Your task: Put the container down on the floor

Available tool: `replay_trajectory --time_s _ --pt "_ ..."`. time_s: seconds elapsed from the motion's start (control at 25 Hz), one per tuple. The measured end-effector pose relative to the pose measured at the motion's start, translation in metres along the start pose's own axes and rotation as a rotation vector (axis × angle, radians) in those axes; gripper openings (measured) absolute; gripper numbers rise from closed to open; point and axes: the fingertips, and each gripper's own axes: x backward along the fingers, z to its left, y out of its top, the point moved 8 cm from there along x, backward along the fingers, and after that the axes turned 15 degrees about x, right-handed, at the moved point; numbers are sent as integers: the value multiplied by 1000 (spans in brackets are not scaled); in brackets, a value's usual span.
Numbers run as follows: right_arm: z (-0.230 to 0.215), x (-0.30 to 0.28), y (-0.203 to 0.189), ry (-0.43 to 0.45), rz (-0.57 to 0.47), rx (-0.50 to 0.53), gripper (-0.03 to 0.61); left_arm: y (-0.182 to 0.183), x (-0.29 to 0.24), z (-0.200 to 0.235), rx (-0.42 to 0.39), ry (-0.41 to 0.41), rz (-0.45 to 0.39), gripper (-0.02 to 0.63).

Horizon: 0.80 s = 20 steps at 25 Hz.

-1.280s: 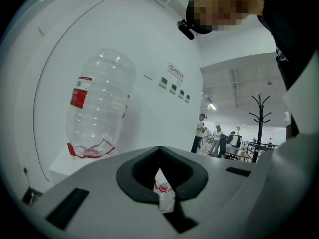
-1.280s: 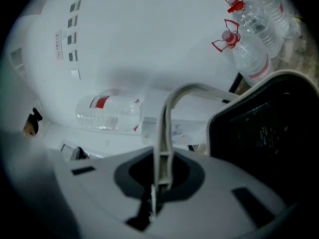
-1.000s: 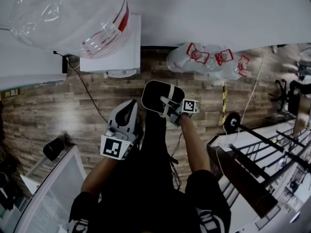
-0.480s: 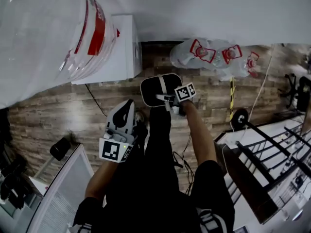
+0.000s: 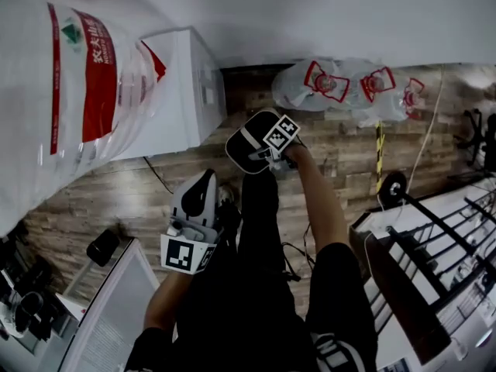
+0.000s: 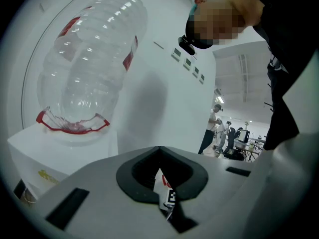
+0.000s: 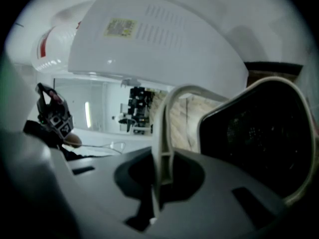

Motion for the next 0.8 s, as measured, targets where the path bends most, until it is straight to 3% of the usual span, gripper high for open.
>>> replay_trajectory --time_s 0.44,0.8 --pt "-81 -17 -3 6 303 120 32 -52 -29 27 3 -15 -13 25" --pt "-138 -30 4 -1 451 205 32 -90 -48 45 29 -2 -6 25"
